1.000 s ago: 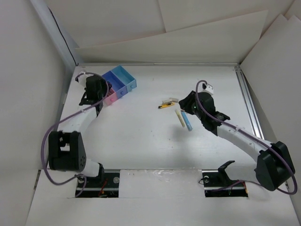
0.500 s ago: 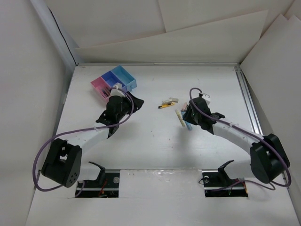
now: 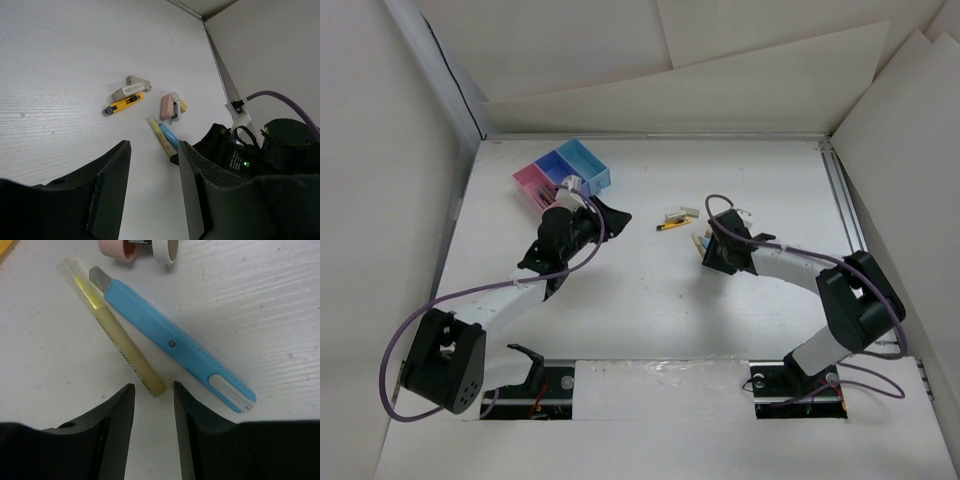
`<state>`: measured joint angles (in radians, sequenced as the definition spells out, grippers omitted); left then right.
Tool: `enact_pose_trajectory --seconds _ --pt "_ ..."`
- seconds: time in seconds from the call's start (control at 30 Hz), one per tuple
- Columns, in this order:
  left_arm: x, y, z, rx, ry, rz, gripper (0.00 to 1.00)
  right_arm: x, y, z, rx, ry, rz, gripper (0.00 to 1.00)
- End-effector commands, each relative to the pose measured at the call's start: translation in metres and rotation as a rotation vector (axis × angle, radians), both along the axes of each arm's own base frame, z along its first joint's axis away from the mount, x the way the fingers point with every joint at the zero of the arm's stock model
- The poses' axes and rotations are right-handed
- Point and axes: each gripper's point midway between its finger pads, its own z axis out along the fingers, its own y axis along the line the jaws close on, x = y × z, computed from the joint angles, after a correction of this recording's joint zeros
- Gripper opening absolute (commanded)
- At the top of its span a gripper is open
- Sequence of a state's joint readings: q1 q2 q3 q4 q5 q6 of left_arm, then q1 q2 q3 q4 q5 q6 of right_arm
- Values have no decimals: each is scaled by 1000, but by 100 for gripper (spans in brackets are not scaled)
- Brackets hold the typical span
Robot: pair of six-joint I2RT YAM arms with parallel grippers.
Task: Sort the stationery into containers
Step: Pick up the pen from the center of the board.
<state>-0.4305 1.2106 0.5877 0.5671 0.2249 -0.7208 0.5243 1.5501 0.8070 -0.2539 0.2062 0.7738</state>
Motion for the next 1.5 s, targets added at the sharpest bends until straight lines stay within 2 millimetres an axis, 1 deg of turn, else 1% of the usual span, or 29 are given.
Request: enact_pose_trajectory --seconds 0.0,0.07,0.17,0.2,0.33,0.4,0.47,0.53,0.57,0.6,0.67,0.7,0.73,0.77,0.8,0.83,0.87,0.9,0.93,1.0,1.03,1.07,1.1,1.2,1.23,1.3,1.33,1.37,1.47 --pt "-3 -6 14 -10 -81 -48 39 11 7 5 7 -6 3 43" --pt "-2 -6 11 -7 -72 -49 39 11 7 0 -3 11 3 41" --pt "-1 -7 6 5 -66 -50 38 7 15 -8 -15 31 29 34" --pt "-1 -7 6 5 -66 -50 38 8 13 -8 -24 26 23 32" --pt "-1 -7 0 13 -48 -51 38 5 21 -6 -46 23 43 22" --pt "-1 -7 0 13 -48 -51 38 4 22 -6 -63 17 66 14" --pt "0 -5 -2 19 -40 -40 38 -1 29 -6 -72 11 88 7" --pt "0 -4 -5 30 -36 -42 38 -5 39 2 -78 -16 137 4" --pt "0 -5 -3 31 -34 -42 38 -4 46 11 -58 -47 148 4" --pt "0 -5 -3 31 -34 -42 38 -7 48 14 -58 -60 169 1" --pt "-1 -6 -4 35 -20 -54 38 -12 58 25 -45 -89 207 0" --pt "-2 -8 -2 34 -16 -65 38 -12 62 40 -28 -126 225 0" --pt "-3 -9 -2 32 -15 -75 38 -10 65 50 -15 -156 247 0" --pt "-6 -13 1 27 -14 -101 38 -14 73 59 12 -178 285 0" --pt "-8 -14 1 24 -13 -114 38 -11 81 73 49 -222 311 0" --pt "-10 -16 1 22 -12 -128 38 -10 86 94 82 -281 355 0" --pt "-14 -20 2 0 3 -154 38 -11 91 101 109 -308 386 0" --pt "-16 -23 6 -17 -1 -173 38 -15 103 112 163 -328 439 0" --pt "-21 -25 5 -32 4 -192 38 -14 112 124 205 -369 469 0" --pt "-25 -31 16 -75 -13 -232 39 -19 127 131 265 -373 541 0" --pt "-26 -30 12 -72 -5 -231 41 -17 135 134 283 -383 566 0" --pt "-29 -32 12 -74 -4 -245 41 -18 139 133 291 -381 592 0" --pt "-31 -34 15 -81 -12 -266 42 -18 144 137 311 -386 609 0" --pt "-29 -38 16 -83 -9 -286 44 -20 155 140 356 -386 655 0" --pt "-30 -39 12 -81 4 -299 44 -23 160 141 371 -378 675 0" --pt "-30 -41 12 -82 6 -308 44 -23 165 143 393 -388 693 0" --pt "-27 -41 7 -74 29 -299 44 -25 166 144 402 -383 704 0" --pt "-25 -40 8 -58 21 -291 44 -25 166 144 402 -383 705 0" --pt "-17 -32 -8 -13 59 -228 44 -27 168 146 416 -386 719 0"
